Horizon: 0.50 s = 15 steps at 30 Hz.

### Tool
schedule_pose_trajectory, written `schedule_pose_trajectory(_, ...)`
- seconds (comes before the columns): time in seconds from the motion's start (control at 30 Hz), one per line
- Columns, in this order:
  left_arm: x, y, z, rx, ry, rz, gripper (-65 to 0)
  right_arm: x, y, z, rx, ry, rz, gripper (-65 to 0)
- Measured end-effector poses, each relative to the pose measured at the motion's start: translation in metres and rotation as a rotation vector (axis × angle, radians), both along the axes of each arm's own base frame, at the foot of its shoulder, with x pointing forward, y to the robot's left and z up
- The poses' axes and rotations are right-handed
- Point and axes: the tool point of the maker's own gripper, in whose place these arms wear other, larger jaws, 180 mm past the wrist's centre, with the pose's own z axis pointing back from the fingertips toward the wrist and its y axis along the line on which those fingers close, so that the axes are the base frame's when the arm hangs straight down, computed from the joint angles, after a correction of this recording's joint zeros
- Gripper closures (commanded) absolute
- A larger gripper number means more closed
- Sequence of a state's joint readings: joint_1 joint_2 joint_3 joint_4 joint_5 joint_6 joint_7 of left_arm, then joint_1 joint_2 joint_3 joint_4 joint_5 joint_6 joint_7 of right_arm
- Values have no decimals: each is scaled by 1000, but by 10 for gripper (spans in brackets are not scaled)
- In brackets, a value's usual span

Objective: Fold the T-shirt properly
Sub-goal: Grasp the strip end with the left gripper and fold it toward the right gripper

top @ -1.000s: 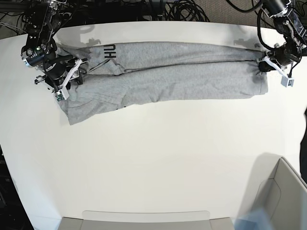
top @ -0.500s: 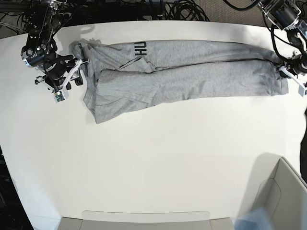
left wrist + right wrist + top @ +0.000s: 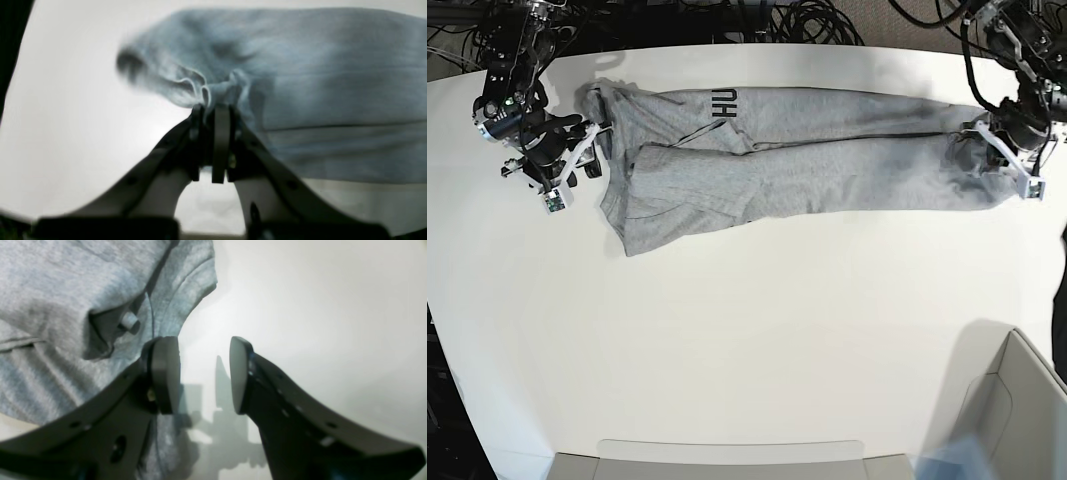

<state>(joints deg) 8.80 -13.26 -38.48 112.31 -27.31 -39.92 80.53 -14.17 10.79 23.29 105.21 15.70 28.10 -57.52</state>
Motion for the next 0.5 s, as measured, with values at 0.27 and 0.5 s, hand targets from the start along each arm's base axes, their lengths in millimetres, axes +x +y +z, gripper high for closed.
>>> schedule_pose_trajectory(0.27, 9, -61, -8, -74, -11, -113, 0, 3, 18, 0, 21, -1, 49, -254)
schedule_pose_trajectory(0.5, 14, -125, -20, -170, 7, -263, 0, 4, 18, 0, 16, -4, 50, -254)
